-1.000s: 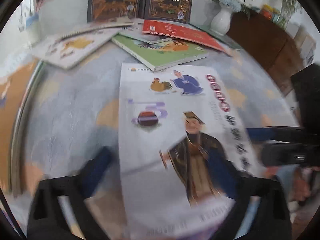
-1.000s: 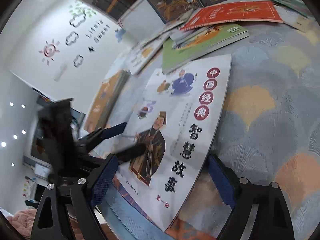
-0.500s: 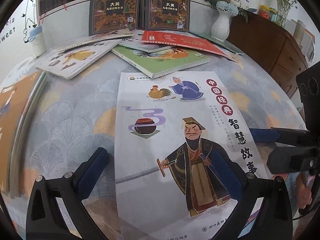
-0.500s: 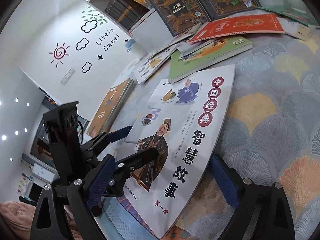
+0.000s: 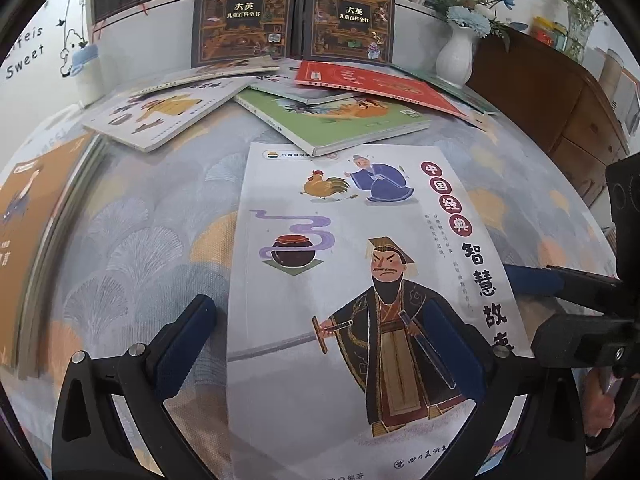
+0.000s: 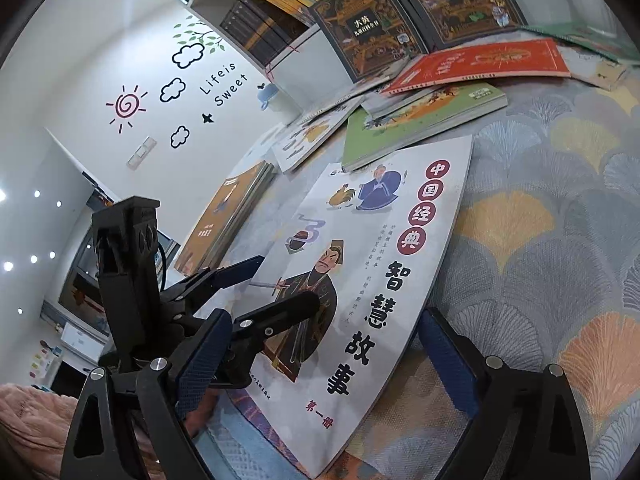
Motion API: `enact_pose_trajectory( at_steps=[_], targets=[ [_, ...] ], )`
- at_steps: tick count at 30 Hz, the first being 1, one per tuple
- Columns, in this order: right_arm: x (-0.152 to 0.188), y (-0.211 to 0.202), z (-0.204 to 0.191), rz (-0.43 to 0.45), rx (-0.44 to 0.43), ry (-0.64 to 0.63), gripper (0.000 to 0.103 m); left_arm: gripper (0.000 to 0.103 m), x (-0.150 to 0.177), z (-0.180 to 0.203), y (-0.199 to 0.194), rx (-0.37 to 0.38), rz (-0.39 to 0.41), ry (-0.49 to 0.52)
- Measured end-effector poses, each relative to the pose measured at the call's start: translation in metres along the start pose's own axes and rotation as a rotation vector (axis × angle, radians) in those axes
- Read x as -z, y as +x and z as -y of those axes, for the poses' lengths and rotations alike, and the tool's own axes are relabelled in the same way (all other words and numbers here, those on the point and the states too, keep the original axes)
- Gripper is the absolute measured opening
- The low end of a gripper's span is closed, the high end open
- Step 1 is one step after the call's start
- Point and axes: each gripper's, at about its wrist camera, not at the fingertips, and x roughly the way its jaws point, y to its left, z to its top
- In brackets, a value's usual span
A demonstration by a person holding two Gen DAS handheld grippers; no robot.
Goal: Organize books
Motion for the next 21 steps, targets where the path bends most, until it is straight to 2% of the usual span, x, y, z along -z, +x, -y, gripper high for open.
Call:
enact_pose_trajectory(
  at_steps=[2,4,7,8,9,11,13,15,19,21],
  targets=[
    [-0.001,-0.001,0.001,-0.004,0.006,0.006,0.090,0.103,-0.003,-0.002,0.000,0.019,-0.028,0.022],
    [-0.003,-0.003,0.005,-0.027,-0.001,0.038,0.082,0.102,-0.005,-0.012,-0.005,0.029,-0.054,-0.008],
    [-0.005,-0.011,0.017,-0.087,-0.066,0.088,0.071,0.100,-0.009,-0.040,-0.010,0.085,-0.107,-0.072],
    [-0.006,-0.012,0.023,-0.106,-0.086,0.108,0.064,0.093,-0.012,-0.052,-0.010,0.122,-0.132,-0.086],
    [-0.007,-0.013,0.029,-0.120,-0.098,0.125,0.062,0.083,-0.016,-0.058,-0.011,0.140,-0.146,-0.085],
    [-0.011,-0.010,0.037,-0.141,-0.114,0.153,0.054,0.072,-0.021,-0.065,-0.008,0.156,-0.179,-0.079],
    [-0.016,-0.005,0.042,-0.153,-0.125,0.163,0.052,0.069,-0.024,-0.067,-0.004,0.168,-0.178,-0.084],
    [-0.021,-0.001,0.043,-0.155,-0.124,0.158,0.050,0.069,-0.026,-0.065,-0.001,0.153,-0.165,-0.078],
    [-0.028,0.008,0.040,-0.154,-0.107,0.128,0.049,0.071,-0.027,-0.047,0.004,0.048,-0.125,-0.019],
    [-0.032,0.012,0.040,-0.152,-0.106,0.120,0.048,0.068,-0.029,-0.052,0.004,0.065,-0.116,-0.059]
  ],
)
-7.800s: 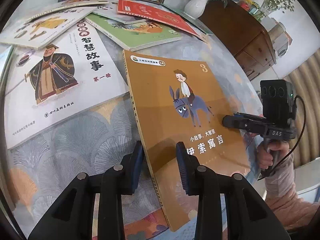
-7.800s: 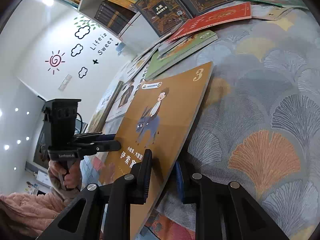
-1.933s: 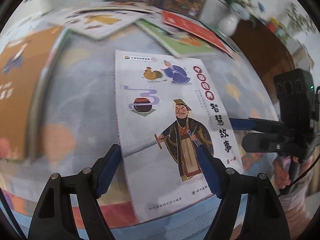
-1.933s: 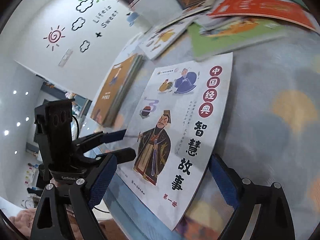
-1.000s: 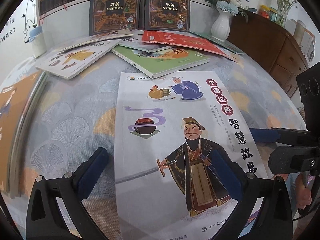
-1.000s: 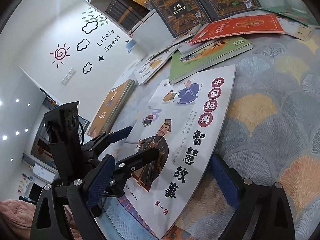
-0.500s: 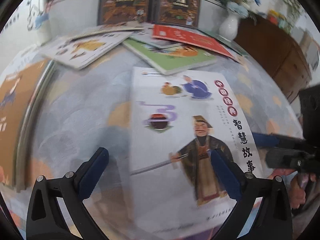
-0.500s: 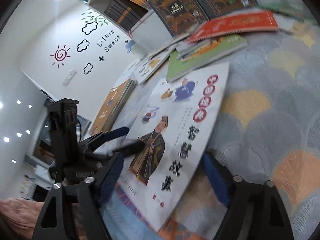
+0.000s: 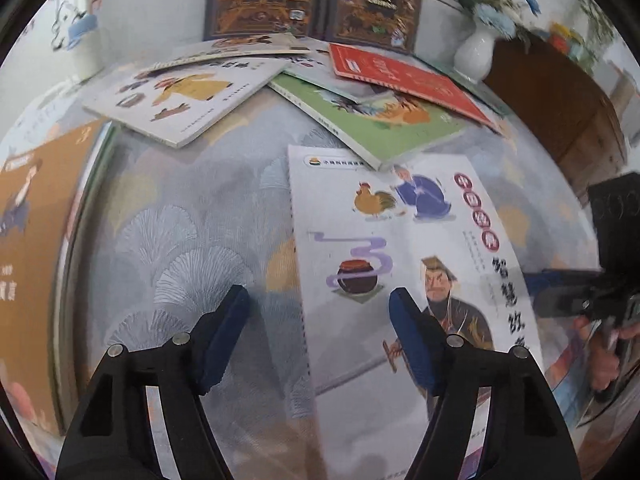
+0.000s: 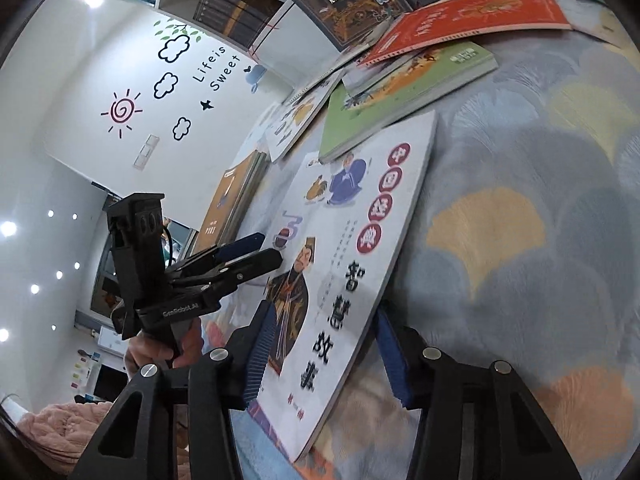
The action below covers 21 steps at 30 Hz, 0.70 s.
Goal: Organize books
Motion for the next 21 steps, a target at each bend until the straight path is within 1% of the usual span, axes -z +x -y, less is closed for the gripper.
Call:
enact_pose_trajectory(
  at_steps=[1,2,3,4,5,6,7,8,9,10,11,13,16,18,19,21],
  targets=[
    [-0.002,0.002,0.000,-0.001,0.000,-0.004,0.048,0.068,0.000,-0.006,-0.002,0.041,0.003,-0.040],
    [-0.004,0.003,-0.001,-0.001,0.001,-0.008,0.044,0.065,-0.001,-0.015,-0.005,0.099,0.000,-0.086],
    [-0.005,0.004,0.000,0.002,0.004,-0.012,0.041,0.059,-0.002,-0.022,-0.007,0.151,-0.016,-0.115],
    [-0.006,0.005,0.001,0.008,0.004,-0.015,0.035,0.055,-0.002,-0.028,-0.008,0.234,-0.044,-0.153],
    [-0.007,0.006,0.004,0.015,0.001,-0.015,0.027,0.054,-0.001,-0.032,-0.007,0.290,-0.072,-0.187],
    [-0.008,0.006,0.008,0.021,-0.003,-0.009,0.022,0.047,0.000,-0.033,-0.006,0.298,-0.082,-0.188],
    [-0.009,0.006,0.013,0.025,-0.012,0.004,0.014,0.041,0.000,-0.033,-0.004,0.284,-0.084,-0.172],
    [-0.009,0.004,0.019,0.032,-0.032,0.021,0.011,0.035,0.001,-0.034,-0.003,0.271,-0.083,-0.169],
    [-0.009,0.003,0.022,0.039,-0.058,0.032,0.011,0.035,0.001,-0.035,-0.002,0.284,-0.089,-0.185],
    [-0.009,0.003,0.024,0.038,-0.063,0.033,0.011,0.035,-0.001,-0.038,0.000,0.297,-0.094,-0.199],
    [-0.009,0.004,0.022,0.037,-0.050,0.025,0.010,0.035,-0.001,-0.040,0.002,0.313,-0.096,-0.219],
    [-0.008,0.005,0.019,0.040,-0.024,0.002,0.010,0.035,-0.003,-0.042,0.006,0.326,-0.079,-0.223],
    [-0.006,0.004,0.019,0.060,-0.011,0.005,0.010,0.033,-0.005,-0.044,0.005,0.309,-0.065,-0.219],
    [-0.004,0.004,0.012,0.069,0.020,-0.006,0.011,0.031,-0.005,-0.041,0.002,0.284,-0.064,-0.227],
    [-0.002,0.003,0.009,0.072,0.035,-0.008,0.014,0.031,-0.007,-0.040,0.000,0.278,-0.071,-0.220],
    [0.001,0.002,-0.005,0.069,0.104,-0.023,0.016,0.031,-0.009,-0.038,-0.007,0.283,-0.074,-0.211]
  ],
)
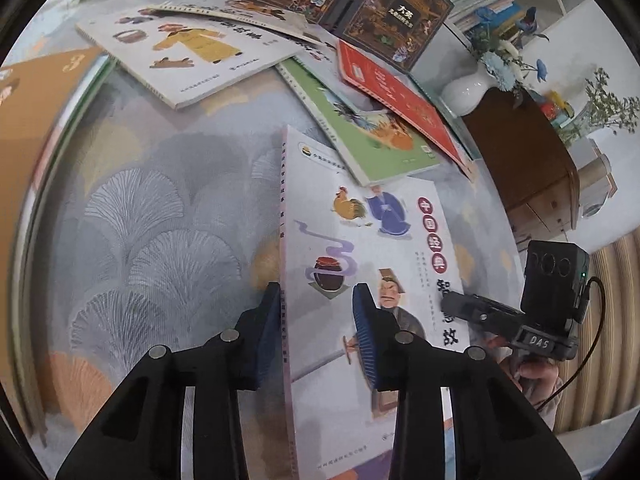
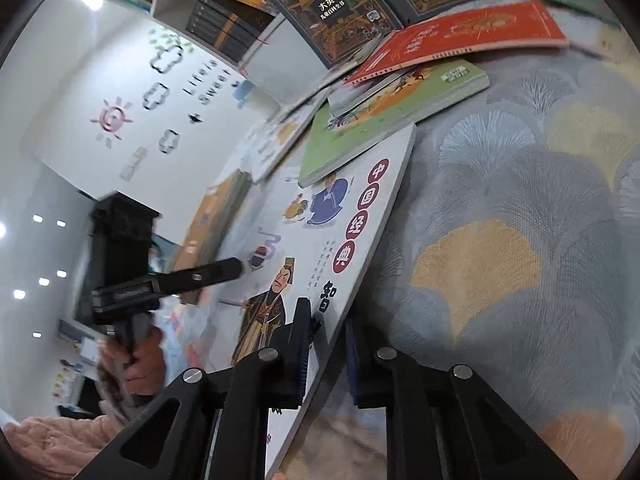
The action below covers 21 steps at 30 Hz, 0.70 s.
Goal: Organize books
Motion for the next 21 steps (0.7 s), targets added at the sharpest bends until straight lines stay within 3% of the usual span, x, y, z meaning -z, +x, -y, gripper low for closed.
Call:
enact_pose_trajectory(
  at_steps=[2,4,6,21],
  targets=[
    [0.002,-0.002,-0.012,0.004,0.024,-0.026,0.016,0.032,0.001,0.010,-0.012,0.004,0.022,0.035],
    [0.005,-0.004,-0.023,-0.004,0.021,-0.041,0.016,0.031,0.004,0.017,-0.017,-0.057,0.033,0.073],
    [0.007,-0.007,-0.032,-0.005,0.025,-0.054,0.016,0.019,0.004,0.020,-0.020,-0.091,0.043,0.087],
    [0.007,-0.023,-0.086,0.045,0.029,-0.121,0.017,0.016,0.015,0.011,-0.051,-0.063,0.071,0.059]
  ],
)
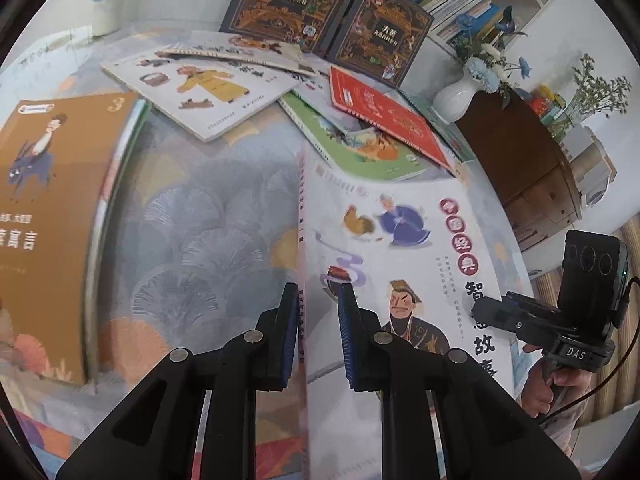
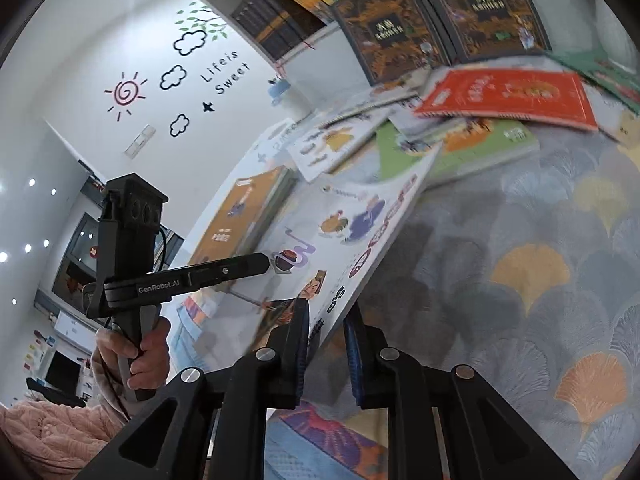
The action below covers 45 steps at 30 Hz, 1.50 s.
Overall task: Organize books
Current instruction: 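Carry the white book to the white table, lower it, open both grippers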
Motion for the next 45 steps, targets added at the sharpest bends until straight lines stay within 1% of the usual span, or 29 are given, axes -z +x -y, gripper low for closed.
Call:
enact_pose_trajectory(
  at_steps=[3,6,11,15,16,18,22,28,34,39,45],
  targets=[
    [-0.006,-0.003,-0.013,0.017,-0.009,-0.016,0.017,0.016,-0.001,0.000,-0.014,-0.002,0.028,0.015],
    [-0.018,0.001,-0.026,0.029,-0.009,-0.028,0.017,0.016,-0.006,-0.005,-0.029,-0.005,0.059,0.017],
    [-0.044,0.018,-0.053,0.035,-0.031,-0.067,0.017,0.016,-0.018,-0.022,-0.064,-0.042,0.130,0.015],
    [-0.070,0.040,-0.078,0.033,-0.068,-0.100,0.017,0.016,-0.031,-0.041,-0.094,-0.086,0.187,0.007],
    [-0.076,0.048,-0.086,0.030,-0.078,-0.111,0.017,0.016,-0.035,-0.048,-0.104,-0.106,0.208,0.002],
    [-0.087,0.065,-0.099,0.018,-0.099,-0.129,0.017,0.016,-0.040,-0.060,-0.117,-0.121,0.235,-0.014],
    [-0.101,0.098,-0.115,-0.006,-0.140,-0.131,0.017,0.016,-0.051,-0.092,-0.137,-0.153,0.268,-0.051],
    [-0.116,0.156,-0.128,-0.068,-0.154,-0.107,0.017,0.016,-0.054,-0.141,-0.139,-0.190,0.276,-0.123],
    [-0.115,0.213,-0.135,-0.136,-0.114,-0.107,0.017,0.016,-0.050,-0.184,-0.124,-0.201,0.254,-0.189],
    [-0.111,0.242,-0.134,-0.172,-0.097,-0.108,0.017,0.016,-0.051,-0.205,-0.113,-0.226,0.245,-0.211],
    [-0.108,0.257,-0.129,-0.191,-0.070,-0.116,0.017,0.016,-0.049,-0.216,-0.104,-0.218,0.230,-0.216]
  ],
)
